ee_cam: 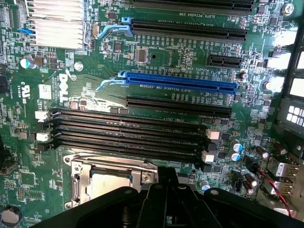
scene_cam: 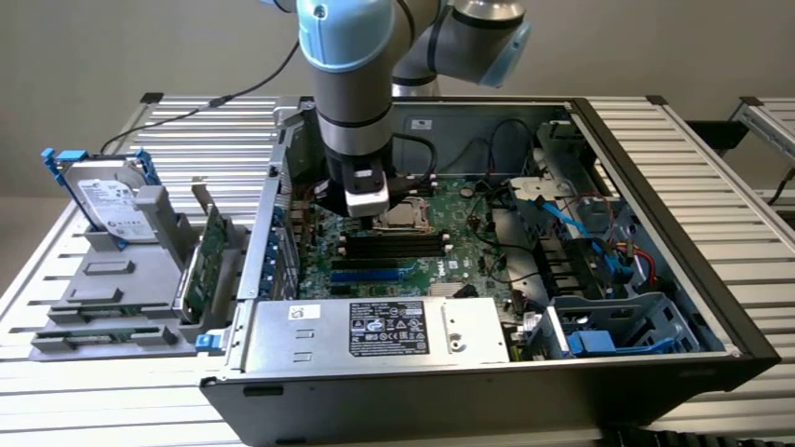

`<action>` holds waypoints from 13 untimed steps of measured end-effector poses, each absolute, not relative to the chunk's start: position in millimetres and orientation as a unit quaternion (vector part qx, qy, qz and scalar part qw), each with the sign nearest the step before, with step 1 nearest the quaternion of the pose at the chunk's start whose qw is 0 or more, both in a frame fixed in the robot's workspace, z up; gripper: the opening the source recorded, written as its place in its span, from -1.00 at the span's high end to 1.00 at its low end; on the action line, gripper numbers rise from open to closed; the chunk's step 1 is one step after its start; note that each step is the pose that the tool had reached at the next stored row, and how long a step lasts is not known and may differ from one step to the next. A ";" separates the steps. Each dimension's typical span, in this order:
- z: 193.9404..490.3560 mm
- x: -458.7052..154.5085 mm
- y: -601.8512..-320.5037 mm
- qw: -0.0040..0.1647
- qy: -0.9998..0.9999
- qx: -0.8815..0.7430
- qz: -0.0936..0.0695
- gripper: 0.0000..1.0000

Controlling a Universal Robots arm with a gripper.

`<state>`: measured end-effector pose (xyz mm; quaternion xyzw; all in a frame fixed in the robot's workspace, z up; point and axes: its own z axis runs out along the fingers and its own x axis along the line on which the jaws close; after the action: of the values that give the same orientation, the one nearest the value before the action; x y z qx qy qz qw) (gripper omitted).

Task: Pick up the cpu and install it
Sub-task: 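Install the first cpu locking lever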

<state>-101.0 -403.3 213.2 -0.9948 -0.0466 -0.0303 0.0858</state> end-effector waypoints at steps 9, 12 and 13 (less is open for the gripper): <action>212.1 -100.7 -404.7 0.119 -0.046 -0.991 -0.032 0.79; 219.7 -100.7 -404.8 0.119 -0.046 -0.991 -0.031 0.79; 228.2 -100.7 -404.8 0.118 -0.046 -0.991 -0.031 0.79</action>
<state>-100.7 -404.8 228.2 -0.9914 -0.0458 -0.0306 0.1184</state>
